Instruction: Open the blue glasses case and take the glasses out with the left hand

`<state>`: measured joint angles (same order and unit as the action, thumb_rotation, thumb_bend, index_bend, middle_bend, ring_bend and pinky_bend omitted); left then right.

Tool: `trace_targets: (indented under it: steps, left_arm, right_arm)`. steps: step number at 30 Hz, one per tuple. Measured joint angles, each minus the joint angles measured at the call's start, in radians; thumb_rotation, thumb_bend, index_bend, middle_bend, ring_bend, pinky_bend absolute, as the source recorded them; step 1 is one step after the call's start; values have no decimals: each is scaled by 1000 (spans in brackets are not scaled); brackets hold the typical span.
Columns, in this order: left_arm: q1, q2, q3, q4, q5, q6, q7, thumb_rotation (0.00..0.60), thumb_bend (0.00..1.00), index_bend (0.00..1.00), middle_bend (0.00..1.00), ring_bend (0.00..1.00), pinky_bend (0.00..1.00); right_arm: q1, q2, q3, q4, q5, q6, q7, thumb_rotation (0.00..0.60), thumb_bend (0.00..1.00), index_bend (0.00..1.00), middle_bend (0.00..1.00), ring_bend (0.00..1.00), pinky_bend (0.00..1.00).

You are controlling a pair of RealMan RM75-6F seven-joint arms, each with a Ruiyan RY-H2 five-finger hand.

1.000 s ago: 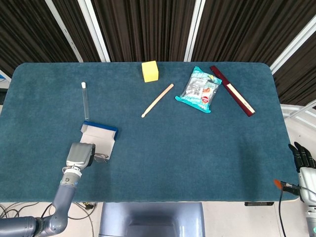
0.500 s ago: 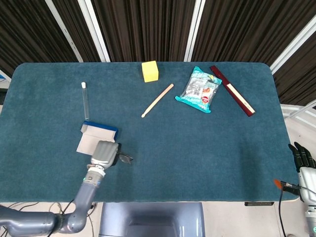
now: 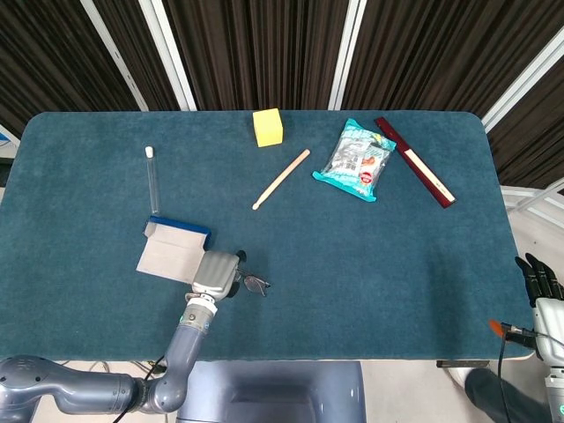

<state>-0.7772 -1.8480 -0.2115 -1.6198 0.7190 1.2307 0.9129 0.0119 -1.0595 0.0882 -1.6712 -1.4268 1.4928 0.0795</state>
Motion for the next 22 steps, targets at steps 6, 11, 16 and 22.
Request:
trace_targets:
  steps: [6, 11, 16, 22]
  left_arm:
    - [30, 66, 22, -51, 52, 25, -41, 600, 214, 149, 724, 685, 798]
    - [92, 165, 72, -111, 167, 74, -124, 600, 210, 41, 239, 243, 380]
    - [182, 320, 173, -157, 331, 147, -234, 600, 146, 0, 0, 1, 74]
    - [310, 529, 317, -164, 529, 249, -422, 600, 109, 0, 0, 0, 1]
  right_arm:
    - [-1, 0, -1, 1, -3, 3, -2, 600, 176, 0, 0, 0, 194]
    - [-1, 0, -1, 4, -8, 7, -3, 600, 175, 0, 0, 0, 194]
    - [-1, -3, -2, 11, -19, 14, -11, 600, 175, 0, 0, 0, 194]
    - [-3, -8, -5, 15, -26, 22, -22, 600, 175, 0, 0, 0, 194]
